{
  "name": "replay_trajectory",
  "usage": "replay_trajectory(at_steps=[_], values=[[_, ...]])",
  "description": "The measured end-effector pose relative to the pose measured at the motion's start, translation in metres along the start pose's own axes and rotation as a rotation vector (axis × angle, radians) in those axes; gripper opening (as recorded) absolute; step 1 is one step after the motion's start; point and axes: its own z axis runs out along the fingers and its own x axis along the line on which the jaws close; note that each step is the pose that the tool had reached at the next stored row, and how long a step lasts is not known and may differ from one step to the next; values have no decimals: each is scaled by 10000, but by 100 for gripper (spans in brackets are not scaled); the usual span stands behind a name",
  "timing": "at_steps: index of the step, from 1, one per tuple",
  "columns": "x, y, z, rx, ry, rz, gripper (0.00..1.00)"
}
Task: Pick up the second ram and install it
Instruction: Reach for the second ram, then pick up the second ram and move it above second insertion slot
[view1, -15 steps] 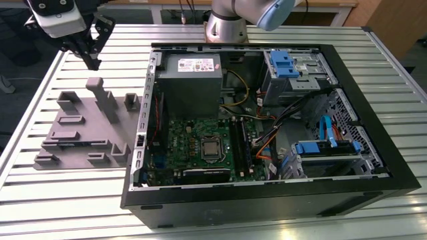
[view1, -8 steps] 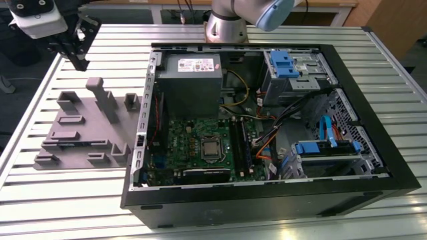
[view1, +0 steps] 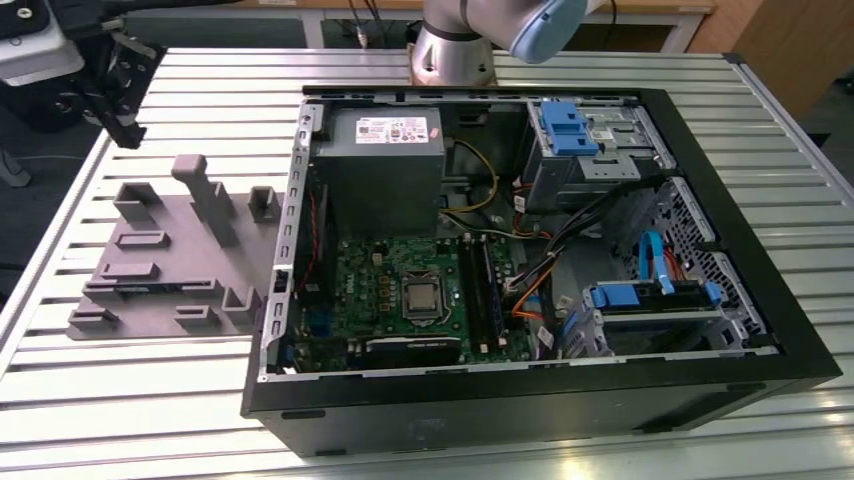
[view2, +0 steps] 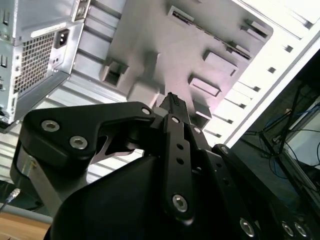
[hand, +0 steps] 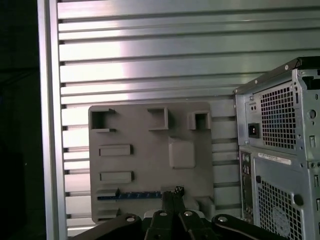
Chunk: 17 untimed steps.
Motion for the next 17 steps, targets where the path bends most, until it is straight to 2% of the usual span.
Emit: replay_trajectory(at_steps=[5,9,17], values=[[214,-73,10,-2,-3,1,11],[344,-121,13,-1,-2,0,11],[363,-124,12,-1,-2,0,11]])
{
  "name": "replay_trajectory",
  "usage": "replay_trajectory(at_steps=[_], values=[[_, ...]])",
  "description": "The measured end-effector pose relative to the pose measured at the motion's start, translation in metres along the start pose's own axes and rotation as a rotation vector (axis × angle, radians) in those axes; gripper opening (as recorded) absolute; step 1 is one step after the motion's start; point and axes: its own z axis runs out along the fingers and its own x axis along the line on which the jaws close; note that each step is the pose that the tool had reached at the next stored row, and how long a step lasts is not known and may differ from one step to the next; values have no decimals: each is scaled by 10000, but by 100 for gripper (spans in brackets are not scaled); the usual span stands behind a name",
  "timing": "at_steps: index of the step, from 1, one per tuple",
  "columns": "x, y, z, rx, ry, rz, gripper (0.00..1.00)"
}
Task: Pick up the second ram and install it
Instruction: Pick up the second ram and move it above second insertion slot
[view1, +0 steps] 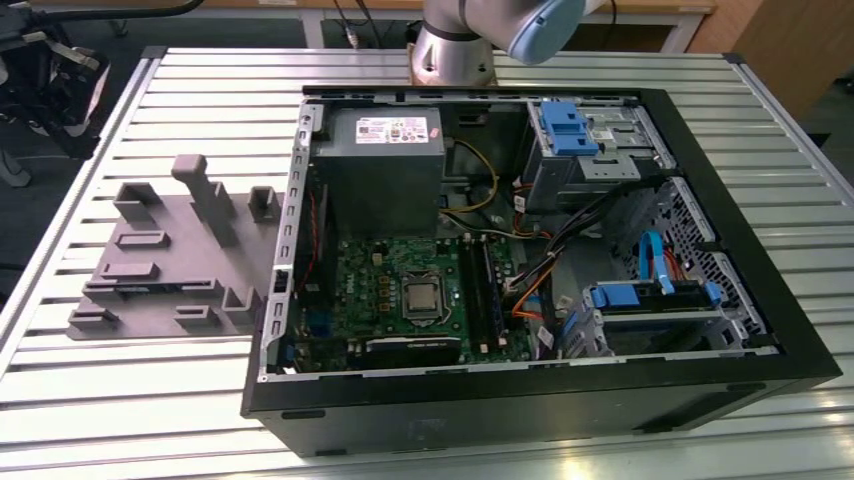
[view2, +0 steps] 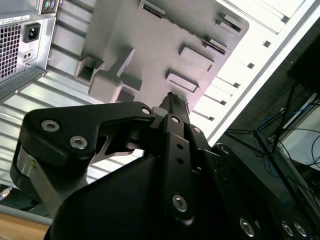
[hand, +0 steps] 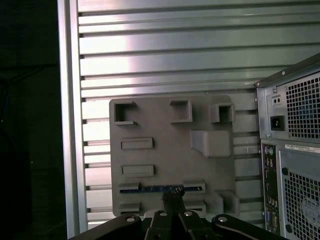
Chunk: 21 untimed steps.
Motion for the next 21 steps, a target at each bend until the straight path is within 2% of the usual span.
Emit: replay_trajectory(at_steps=[8,12,21], values=[[1,0,0,0,0,-6,11],[2,0,0,-1,8,-175,11],[3,0,3,-17,72,-1686,11]])
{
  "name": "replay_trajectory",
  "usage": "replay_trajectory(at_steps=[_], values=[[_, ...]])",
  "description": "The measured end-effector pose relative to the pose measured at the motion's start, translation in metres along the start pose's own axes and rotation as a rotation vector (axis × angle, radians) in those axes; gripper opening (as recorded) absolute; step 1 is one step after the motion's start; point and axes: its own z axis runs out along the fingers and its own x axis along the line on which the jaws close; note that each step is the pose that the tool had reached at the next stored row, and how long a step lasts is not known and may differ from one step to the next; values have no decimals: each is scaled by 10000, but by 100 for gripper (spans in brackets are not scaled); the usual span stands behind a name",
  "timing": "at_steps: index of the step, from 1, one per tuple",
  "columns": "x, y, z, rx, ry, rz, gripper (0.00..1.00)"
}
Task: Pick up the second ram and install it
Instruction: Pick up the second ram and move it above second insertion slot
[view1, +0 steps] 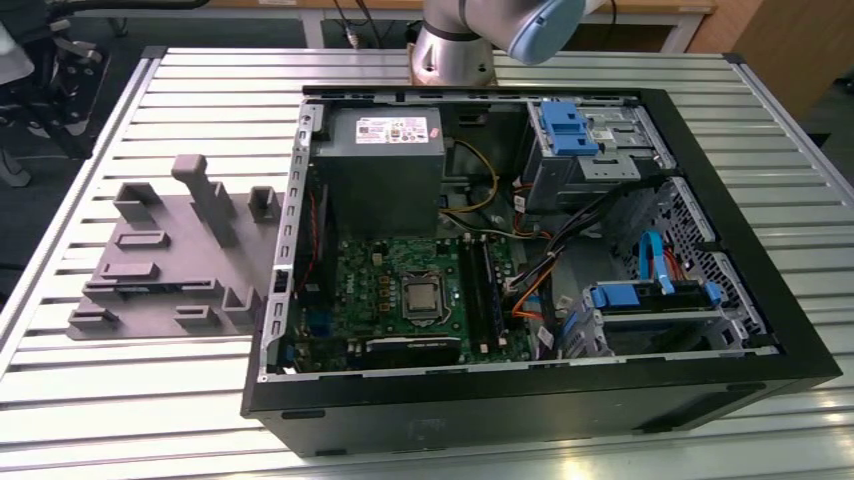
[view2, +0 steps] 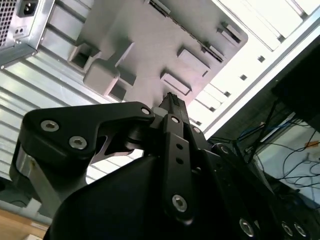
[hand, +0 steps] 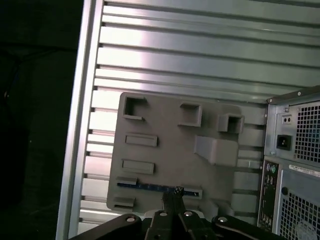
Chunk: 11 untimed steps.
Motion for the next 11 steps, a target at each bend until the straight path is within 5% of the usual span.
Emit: replay_trajectory(at_steps=[11], values=[[0,0,7,-14,88,-2009,11]])
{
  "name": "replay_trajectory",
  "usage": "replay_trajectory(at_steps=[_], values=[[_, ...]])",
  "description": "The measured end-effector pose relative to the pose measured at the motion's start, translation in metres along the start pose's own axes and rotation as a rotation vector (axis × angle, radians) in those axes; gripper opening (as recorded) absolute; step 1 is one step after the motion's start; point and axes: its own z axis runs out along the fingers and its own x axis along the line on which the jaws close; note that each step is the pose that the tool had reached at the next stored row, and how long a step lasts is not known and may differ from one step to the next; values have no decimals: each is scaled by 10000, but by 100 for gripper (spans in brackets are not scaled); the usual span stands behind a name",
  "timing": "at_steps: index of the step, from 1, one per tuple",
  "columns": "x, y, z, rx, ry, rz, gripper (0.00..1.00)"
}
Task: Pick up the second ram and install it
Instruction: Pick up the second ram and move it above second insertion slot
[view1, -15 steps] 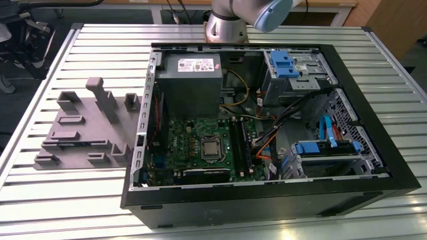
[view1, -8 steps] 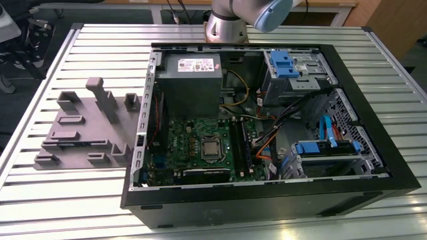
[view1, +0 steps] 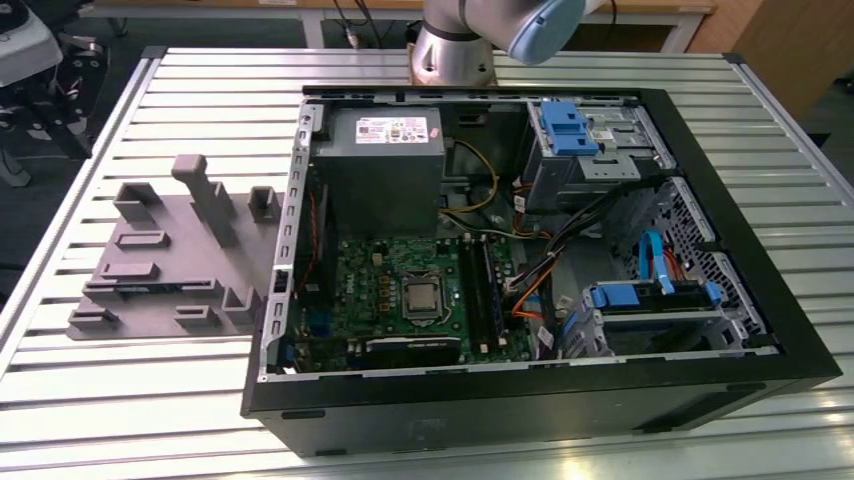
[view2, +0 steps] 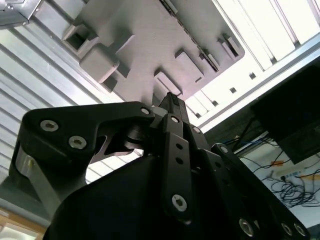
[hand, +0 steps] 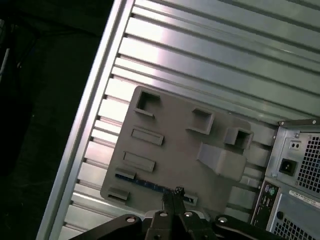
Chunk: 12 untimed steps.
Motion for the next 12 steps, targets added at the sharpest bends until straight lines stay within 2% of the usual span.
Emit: replay_trajectory(at_steps=[12], values=[[0,-1,13,80,120,-2036,11]])
